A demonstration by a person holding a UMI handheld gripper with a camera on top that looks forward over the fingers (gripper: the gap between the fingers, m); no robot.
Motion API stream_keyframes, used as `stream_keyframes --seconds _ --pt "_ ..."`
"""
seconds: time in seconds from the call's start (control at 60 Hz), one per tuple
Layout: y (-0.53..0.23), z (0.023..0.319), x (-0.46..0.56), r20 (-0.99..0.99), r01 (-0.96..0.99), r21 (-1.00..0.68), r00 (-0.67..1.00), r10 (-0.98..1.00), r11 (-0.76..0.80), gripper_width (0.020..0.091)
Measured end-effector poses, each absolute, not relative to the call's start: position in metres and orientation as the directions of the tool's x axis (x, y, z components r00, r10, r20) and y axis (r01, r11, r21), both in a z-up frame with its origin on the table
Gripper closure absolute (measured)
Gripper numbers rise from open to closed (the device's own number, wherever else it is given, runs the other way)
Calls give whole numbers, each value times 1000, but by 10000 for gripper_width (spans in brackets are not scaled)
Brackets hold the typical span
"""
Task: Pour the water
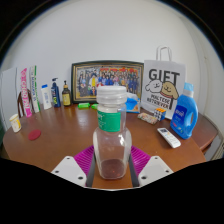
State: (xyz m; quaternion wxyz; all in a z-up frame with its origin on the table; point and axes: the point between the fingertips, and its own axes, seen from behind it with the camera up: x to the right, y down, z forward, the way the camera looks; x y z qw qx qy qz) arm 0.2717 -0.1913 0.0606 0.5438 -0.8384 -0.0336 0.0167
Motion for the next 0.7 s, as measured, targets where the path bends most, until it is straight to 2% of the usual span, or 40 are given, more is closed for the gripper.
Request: stream_keyframes --seconds 0.183,0.317,0.4,0.517,0.7 --pt "-188 61 273 33 48 -913 999 43 -406 679" --pt "-186 75 271 134 129 -903 991 16 -411 682" --pt "-182 99 263 223 205 -892 975 0 -402 682" --pt "-169 149 234 374 345 -865 927 -9 -365 683" --pt "-148 226 145 668 630 -712 744 -22 -310 683"
